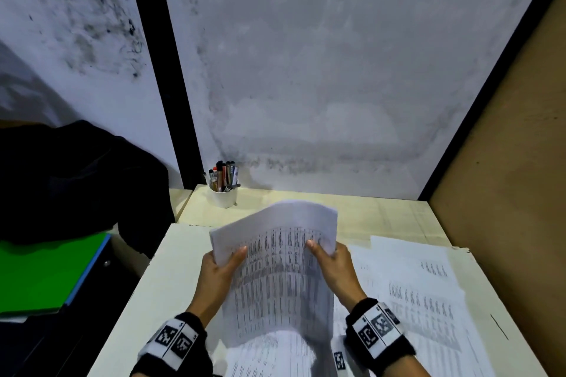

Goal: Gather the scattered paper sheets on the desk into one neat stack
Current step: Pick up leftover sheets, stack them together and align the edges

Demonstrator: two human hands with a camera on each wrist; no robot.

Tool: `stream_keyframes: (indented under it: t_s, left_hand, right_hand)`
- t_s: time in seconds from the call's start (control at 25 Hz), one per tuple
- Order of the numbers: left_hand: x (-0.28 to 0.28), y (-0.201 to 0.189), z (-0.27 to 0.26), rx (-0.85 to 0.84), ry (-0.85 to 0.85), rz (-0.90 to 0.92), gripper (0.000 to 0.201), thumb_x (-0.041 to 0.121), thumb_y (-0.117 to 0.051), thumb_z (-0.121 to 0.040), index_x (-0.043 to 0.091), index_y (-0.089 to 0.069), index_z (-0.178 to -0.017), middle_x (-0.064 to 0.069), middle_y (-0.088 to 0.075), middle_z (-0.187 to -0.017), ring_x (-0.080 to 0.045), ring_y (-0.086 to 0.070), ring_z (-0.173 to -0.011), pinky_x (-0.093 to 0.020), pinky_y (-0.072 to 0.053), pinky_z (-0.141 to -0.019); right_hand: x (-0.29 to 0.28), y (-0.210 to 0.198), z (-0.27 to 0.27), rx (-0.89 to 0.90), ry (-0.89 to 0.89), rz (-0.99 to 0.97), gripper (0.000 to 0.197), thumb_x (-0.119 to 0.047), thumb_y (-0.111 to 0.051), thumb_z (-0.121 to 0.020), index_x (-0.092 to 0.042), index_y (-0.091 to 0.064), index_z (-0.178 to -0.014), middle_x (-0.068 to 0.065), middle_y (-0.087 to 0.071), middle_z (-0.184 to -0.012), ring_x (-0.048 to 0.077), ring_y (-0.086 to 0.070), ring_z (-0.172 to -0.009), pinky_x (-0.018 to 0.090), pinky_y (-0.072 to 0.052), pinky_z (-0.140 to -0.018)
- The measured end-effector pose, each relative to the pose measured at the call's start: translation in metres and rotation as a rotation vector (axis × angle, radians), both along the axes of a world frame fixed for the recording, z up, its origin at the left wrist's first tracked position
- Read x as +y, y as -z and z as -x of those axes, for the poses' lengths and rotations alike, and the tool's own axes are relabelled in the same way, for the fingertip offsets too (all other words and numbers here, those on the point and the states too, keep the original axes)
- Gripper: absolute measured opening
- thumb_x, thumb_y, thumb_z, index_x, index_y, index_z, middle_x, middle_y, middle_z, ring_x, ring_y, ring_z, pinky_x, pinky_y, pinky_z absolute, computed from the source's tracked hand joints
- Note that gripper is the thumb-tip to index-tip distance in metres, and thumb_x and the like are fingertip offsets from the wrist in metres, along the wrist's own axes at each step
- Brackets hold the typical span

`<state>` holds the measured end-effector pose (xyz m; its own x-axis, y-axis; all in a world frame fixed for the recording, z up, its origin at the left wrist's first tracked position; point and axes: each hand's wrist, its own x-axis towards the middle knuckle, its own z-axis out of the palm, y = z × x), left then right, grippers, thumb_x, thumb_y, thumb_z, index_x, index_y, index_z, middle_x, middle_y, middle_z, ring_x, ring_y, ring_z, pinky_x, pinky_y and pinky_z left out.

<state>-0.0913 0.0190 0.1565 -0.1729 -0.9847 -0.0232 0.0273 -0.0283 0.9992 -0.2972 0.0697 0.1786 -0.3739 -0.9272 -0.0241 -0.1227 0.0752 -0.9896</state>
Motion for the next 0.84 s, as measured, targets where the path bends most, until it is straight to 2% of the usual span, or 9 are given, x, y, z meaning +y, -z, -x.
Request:
stream_keyframes:
  t_s: [0.08,0.16,0.24,0.28,0.32,0.4,0.52,0.68,0.84]
  left_hand:
    - [0.011,0.021,-0.004,-0.068,0.09,-0.08,0.061,0.064,-0.072,-0.051,0.018,-0.067,-0.092,0.004,-0.077,-0.086,-0.018,-0.073,-0.078,-0.022,-0.057,-0.061]
    - [0.021,0.04,-0.007,-0.167,0.17,-0.126,0.072,0.075,-0.067,-0.046,0.022,-0.066,-0.096,0.003,-0.076,-0.091,-0.014,-0.072,-0.083,-0.024,-0.056,-0.07]
    - [0.031,0.045,-0.007,-0.253,0.223,-0.144,0.054,0.064,-0.065,-0.062,0.018,-0.066,-0.09,0.002,-0.076,-0.08,-0.012,-0.07,-0.077,-0.023,-0.052,-0.071]
    - [0.035,0.042,-0.004,-0.277,0.222,-0.142,0.041,0.055,-0.066,-0.069,0.015,-0.063,-0.078,0.007,-0.069,-0.064,-0.01,-0.064,-0.064,-0.019,-0.048,-0.063]
    - [0.037,0.04,-0.001,-0.291,0.203,-0.129,0.032,0.044,-0.066,-0.075,0.015,-0.055,-0.066,0.01,-0.056,-0.049,-0.008,-0.051,-0.052,-0.017,-0.039,-0.053]
    - [0.04,0.036,0.007,-0.305,0.125,-0.126,0.033,0.02,-0.06,-0.085,0.017,-0.043,-0.056,0.008,-0.039,-0.037,-0.008,-0.032,-0.048,-0.02,-0.026,-0.046]
    - [0.041,0.043,0.007,-0.336,0.032,-0.136,0.033,0.01,-0.054,-0.088,0.016,-0.043,-0.057,0.008,-0.034,-0.042,-0.01,-0.028,-0.048,-0.027,-0.022,-0.049]
    - [0.043,0.061,0.004,-0.407,-0.005,-0.162,0.031,0.013,-0.053,-0.089,0.013,-0.039,-0.062,0.003,-0.029,-0.051,-0.011,-0.025,-0.046,-0.026,-0.022,-0.048]
    - [0.047,0.067,0.019,-0.464,0.021,-0.16,0.028,0.018,-0.052,-0.09,0.012,-0.043,-0.064,0.0,-0.031,-0.052,-0.011,-0.027,-0.044,-0.024,-0.027,-0.044]
  right_hand:
    - [0.008,0.009,-0.002,-0.01,0.047,-0.041,0.021,-0.026,-0.056,-0.089,-0.018,-0.058,-0.07,-0.003,-0.059,-0.063,0.006,-0.057,-0.054,0.012,-0.043,-0.049]
    - [0.008,0.011,0.004,-0.048,0.134,-0.006,0.025,-0.025,-0.057,-0.088,-0.017,-0.055,-0.065,-0.004,-0.052,-0.055,0.006,-0.05,-0.049,0.018,-0.04,-0.049]
    - [0.006,0.005,0.017,-0.11,0.161,0.054,0.013,-0.022,-0.058,-0.088,-0.017,-0.064,-0.076,-0.011,-0.064,-0.064,0.002,-0.061,-0.06,0.016,-0.047,-0.058]
    - [0.005,0.005,0.027,-0.136,0.139,0.054,0.008,-0.021,-0.059,-0.088,-0.017,-0.066,-0.088,-0.011,-0.068,-0.076,0.0,-0.064,-0.071,0.015,-0.049,-0.065]
    - [0.006,0.011,0.04,-0.16,0.112,0.028,0.011,-0.019,-0.059,-0.088,-0.017,-0.065,-0.096,-0.007,-0.07,-0.085,0.004,-0.065,-0.079,0.017,-0.05,-0.07]
    - [0.017,0.034,0.073,-0.188,0.128,-0.122,0.013,-0.016,-0.059,-0.088,-0.015,-0.061,-0.101,0.01,-0.067,-0.099,0.018,-0.061,-0.085,0.027,-0.049,-0.073]
    - [0.055,0.084,0.136,-0.057,0.369,-0.474,0.035,-0.017,-0.065,-0.084,-0.005,-0.055,-0.116,0.023,-0.055,-0.127,0.032,-0.055,-0.106,0.039,-0.041,-0.091]
    - [0.112,0.131,0.176,0.322,0.455,-1.241,0.092,-0.059,-0.064,-0.073,-0.009,-0.028,-0.141,0.023,-0.022,-0.15,0.036,-0.023,-0.138,0.044,-0.021,-0.113]
    - [0.121,0.143,0.171,0.431,0.439,-1.295,0.104,-0.062,-0.068,-0.065,-0.011,-0.021,-0.142,0.02,-0.018,-0.149,0.038,-0.02,-0.137,0.049,-0.027,-0.11]
